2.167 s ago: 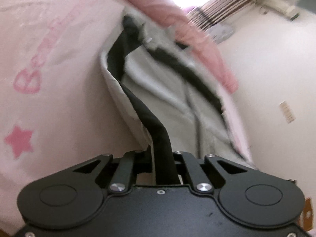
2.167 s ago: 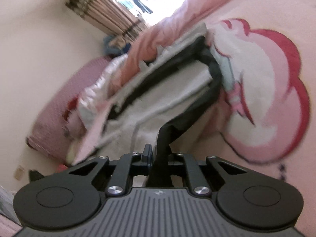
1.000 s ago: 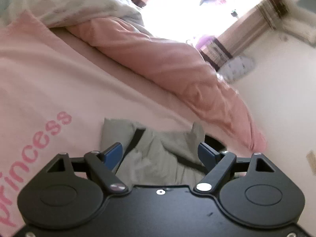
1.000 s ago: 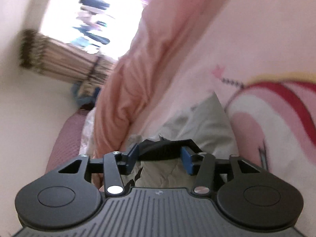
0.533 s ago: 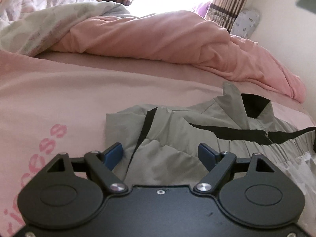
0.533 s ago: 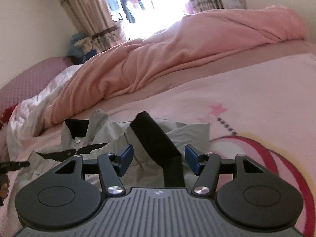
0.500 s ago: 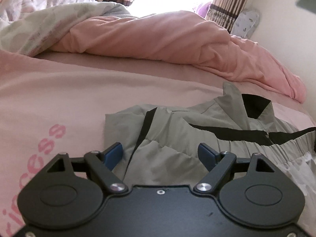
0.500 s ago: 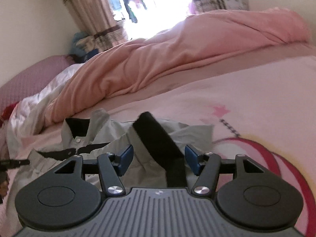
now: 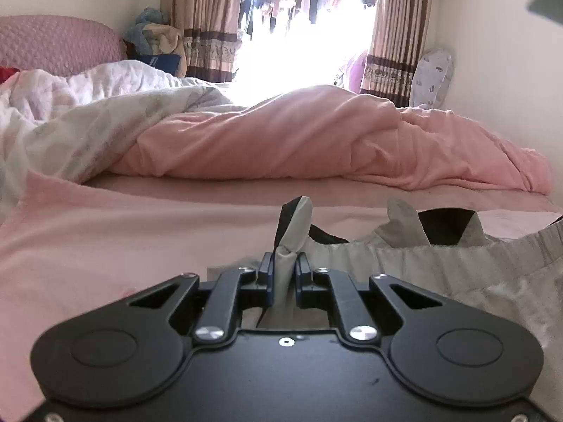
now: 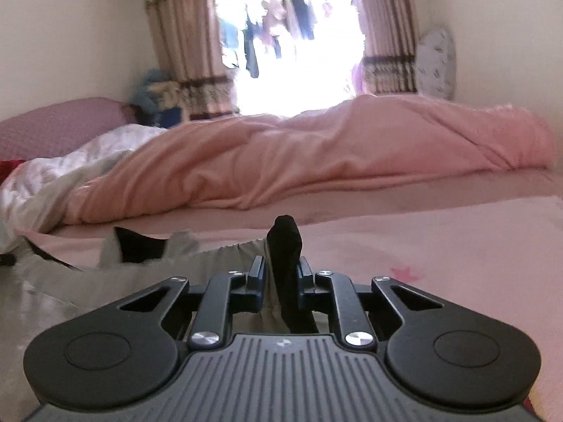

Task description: Fold large clothes

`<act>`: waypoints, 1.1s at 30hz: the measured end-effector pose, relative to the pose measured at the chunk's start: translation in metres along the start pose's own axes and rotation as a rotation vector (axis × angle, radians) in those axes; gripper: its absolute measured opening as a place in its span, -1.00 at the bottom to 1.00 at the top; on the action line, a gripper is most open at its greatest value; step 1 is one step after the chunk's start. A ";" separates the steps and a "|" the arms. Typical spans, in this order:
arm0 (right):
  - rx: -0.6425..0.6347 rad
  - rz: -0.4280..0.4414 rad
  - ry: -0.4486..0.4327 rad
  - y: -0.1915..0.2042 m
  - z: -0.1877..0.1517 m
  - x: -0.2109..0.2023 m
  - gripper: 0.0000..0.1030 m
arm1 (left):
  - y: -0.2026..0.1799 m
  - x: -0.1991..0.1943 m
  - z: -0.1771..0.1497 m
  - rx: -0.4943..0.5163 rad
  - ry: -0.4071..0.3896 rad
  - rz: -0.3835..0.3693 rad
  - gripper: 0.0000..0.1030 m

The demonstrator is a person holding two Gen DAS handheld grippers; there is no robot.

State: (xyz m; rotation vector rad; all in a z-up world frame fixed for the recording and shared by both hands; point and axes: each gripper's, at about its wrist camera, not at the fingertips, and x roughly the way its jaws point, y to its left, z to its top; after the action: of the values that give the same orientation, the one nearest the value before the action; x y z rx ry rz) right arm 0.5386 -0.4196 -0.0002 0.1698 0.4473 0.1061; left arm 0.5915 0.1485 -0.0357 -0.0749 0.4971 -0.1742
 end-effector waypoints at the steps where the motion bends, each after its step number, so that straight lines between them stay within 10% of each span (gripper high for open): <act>1: 0.019 -0.011 0.026 -0.004 0.000 0.008 -0.66 | 0.001 0.006 0.000 -0.005 0.019 -0.002 -0.81; 11: 0.064 -0.047 0.122 -0.021 -0.026 0.044 -0.46 | 0.010 0.063 -0.022 -0.039 0.144 0.014 -0.53; 13: 0.076 -0.063 0.107 -0.020 -0.023 0.037 -0.25 | 0.013 0.061 -0.017 -0.049 0.140 0.018 -0.28; 15: 0.097 -0.093 0.050 -0.014 -0.021 0.016 0.05 | 0.009 0.048 -0.008 -0.038 0.111 0.091 0.37; 22: -0.057 0.041 -0.008 0.036 -0.016 -0.033 -0.04 | -0.030 -0.008 0.005 0.066 0.036 -0.029 0.41; 33: -0.052 -0.135 0.175 0.022 -0.041 0.027 -0.37 | -0.034 0.057 -0.028 0.070 0.195 0.004 0.49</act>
State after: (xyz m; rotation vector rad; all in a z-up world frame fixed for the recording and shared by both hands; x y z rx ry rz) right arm 0.5436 -0.3883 -0.0441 0.0789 0.6290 -0.0006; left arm 0.6220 0.1040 -0.0829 0.0116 0.6849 -0.1955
